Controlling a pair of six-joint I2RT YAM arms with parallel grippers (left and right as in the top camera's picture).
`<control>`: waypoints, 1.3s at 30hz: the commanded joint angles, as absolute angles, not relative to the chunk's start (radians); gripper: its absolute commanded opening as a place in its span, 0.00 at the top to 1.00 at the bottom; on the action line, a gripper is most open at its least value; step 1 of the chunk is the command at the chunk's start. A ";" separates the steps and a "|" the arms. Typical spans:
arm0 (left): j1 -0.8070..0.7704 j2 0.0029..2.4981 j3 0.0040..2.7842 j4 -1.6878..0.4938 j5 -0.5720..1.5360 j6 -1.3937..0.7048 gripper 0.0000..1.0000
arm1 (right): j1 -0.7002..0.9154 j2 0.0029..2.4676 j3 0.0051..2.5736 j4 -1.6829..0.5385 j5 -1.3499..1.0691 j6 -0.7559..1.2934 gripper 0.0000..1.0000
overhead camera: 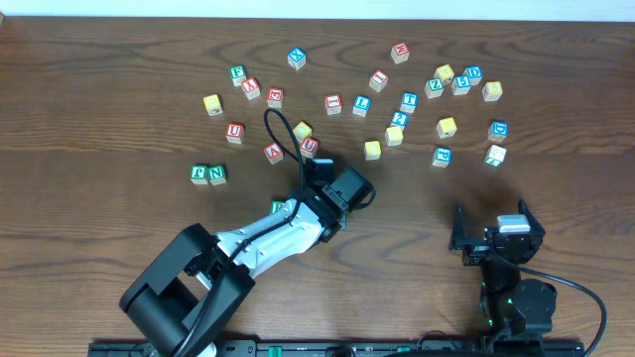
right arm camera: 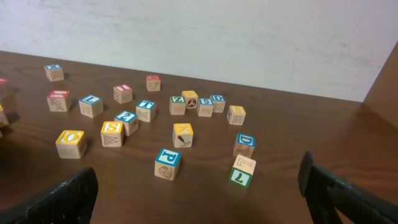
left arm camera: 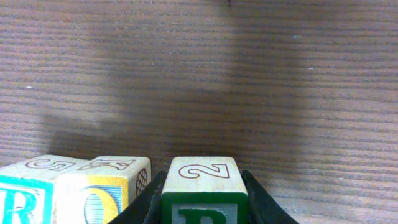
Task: Spell out ROBOT
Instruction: 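Lower the green B block right of the O block and release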
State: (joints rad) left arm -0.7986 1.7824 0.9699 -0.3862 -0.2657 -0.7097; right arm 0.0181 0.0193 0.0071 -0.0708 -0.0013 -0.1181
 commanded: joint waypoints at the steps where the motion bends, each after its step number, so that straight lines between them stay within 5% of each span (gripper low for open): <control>1: -0.797 1.800 0.952 -0.390 -0.254 -0.708 0.92 | 0.020 0.018 0.006 -0.075 -0.002 -0.128 0.01; 34: -0.797 1.811 0.950 -0.390 -0.251 -0.709 0.92 | 0.020 0.018 0.006 -0.075 -0.002 -0.129 0.01; 39: -0.797 1.811 0.950 -0.389 -0.251 -0.708 0.78 | 0.020 0.018 0.006 -0.075 -0.002 -0.129 0.01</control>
State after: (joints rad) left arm -0.7986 1.7935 0.9699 -0.3859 -0.2596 -0.7097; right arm 0.0181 0.0193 0.0071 -0.0708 -0.0013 -0.1181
